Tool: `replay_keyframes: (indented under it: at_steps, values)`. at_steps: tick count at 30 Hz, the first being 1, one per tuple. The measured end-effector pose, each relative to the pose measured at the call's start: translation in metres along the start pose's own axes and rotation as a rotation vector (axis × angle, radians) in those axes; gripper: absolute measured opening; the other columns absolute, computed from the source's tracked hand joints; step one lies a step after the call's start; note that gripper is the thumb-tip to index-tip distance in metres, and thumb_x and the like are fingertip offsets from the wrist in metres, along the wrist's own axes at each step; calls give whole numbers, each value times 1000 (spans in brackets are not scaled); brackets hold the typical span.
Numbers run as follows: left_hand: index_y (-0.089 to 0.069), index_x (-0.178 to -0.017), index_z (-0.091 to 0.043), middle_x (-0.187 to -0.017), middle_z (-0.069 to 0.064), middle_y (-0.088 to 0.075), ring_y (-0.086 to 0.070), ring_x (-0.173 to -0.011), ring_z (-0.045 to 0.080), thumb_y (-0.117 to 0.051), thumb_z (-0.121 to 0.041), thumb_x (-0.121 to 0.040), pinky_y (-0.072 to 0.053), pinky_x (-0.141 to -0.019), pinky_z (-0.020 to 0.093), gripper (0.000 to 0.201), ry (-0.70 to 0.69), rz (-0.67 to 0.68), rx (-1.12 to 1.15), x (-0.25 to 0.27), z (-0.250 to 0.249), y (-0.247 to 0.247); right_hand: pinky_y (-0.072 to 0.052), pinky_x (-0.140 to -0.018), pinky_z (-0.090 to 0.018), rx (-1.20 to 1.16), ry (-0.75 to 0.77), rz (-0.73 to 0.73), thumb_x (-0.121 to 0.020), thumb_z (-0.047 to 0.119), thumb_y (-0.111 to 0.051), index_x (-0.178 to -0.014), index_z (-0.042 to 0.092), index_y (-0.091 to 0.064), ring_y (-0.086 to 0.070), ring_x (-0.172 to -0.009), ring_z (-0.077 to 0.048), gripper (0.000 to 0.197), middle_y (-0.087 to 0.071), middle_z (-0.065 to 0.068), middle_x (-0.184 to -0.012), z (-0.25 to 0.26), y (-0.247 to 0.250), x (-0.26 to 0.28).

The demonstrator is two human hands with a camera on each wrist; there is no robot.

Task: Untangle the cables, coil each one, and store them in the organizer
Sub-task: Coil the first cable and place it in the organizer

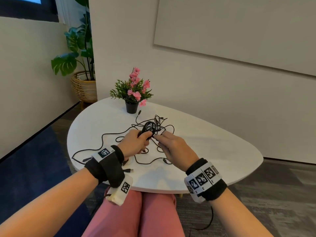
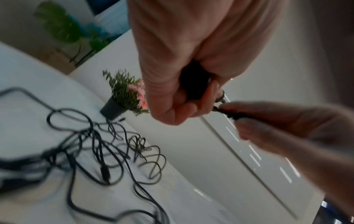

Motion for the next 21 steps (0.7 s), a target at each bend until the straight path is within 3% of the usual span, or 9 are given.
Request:
replay_keyframes:
  at_steps: [2,4,7,9,10,12,15,17,21]
  values:
    - [-58,-87,-13,-62,-2,-49,-41,-49,9,-46,-31,-96,-34,-45,19,24,-63,-35,-171,-3,0,-1,-41,-55,-28,85,41,21,-85,-1,-55,-113,5,-61,-55,-67,-26,29,-56,-9,-83,8,2,3]
    - [-58,-90,-13,-66,-1,-53,-46,-55,13,-45,-34,-96,-40,-53,26,25,-122,-46,-281,-4,-1,-3,-43,-54,-29,106,56,8,-83,-4,-56,-109,5,-62,-55,-65,-26,28,-56,-8,-82,11,5,5]
    - [-54,-97,-16,-71,-2,-57,-52,-62,13,-43,-31,-97,-42,-59,25,19,-249,-82,-463,0,-4,-6,-48,-59,-32,18,37,-20,-88,4,-52,-108,9,-60,-57,-71,-22,22,-59,-5,-88,11,10,5]
    - [-49,-103,-17,-77,1,-61,-57,-68,16,-40,-28,-98,-44,-60,28,14,-320,-55,-605,5,-2,-7,-44,-67,-19,-78,10,-17,-90,7,-52,-112,12,-58,-54,-76,-13,23,-61,-2,-94,10,12,6]
    - [-46,-105,-17,-81,4,-62,-59,-71,20,-38,-27,-99,-46,-63,32,15,-335,-9,-655,6,1,-8,-39,-67,-12,-127,-21,-8,-90,9,-54,-113,12,-56,-51,-73,-9,24,-62,0,-94,10,13,5]
    - [-43,-110,-17,-84,7,-63,-60,-73,23,-36,-28,-99,-48,-66,37,17,-328,96,-707,8,8,-9,-36,-61,-9,-225,-116,16,-89,14,-58,-113,12,-52,-47,-63,-5,25,-61,1,-84,9,11,5]
    - [-39,-118,-14,-76,2,-57,-52,-59,15,-34,-27,-99,-38,-53,28,23,-330,175,-800,9,14,-13,-40,-57,-16,-405,-275,-63,-83,16,-69,-102,11,-57,-45,-54,-6,23,-54,7,-66,3,6,5]
    - [-39,-117,-14,-74,-1,-55,-50,-58,13,-35,-28,-99,-33,-50,24,23,-347,182,-808,8,13,-17,-41,-57,-16,-564,-414,-174,-76,15,-77,-93,14,-64,-44,-53,-5,21,-56,7,-61,-3,5,6]
    - [-40,-105,-20,-69,-7,-50,-46,-55,7,-36,-27,-100,-30,-48,18,10,-399,165,-785,2,7,-22,-39,-66,-5,-664,-562,-354,-71,11,-80,-111,19,-63,-50,-59,0,44,-59,6,-59,-6,6,8]
Point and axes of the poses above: each hand's wrist, its own x-axis away from the middle knuckle, its own y-axis out of the back of the hand, z = x × y, the point moved 2 cm from there along -x, towards the middle knuckle
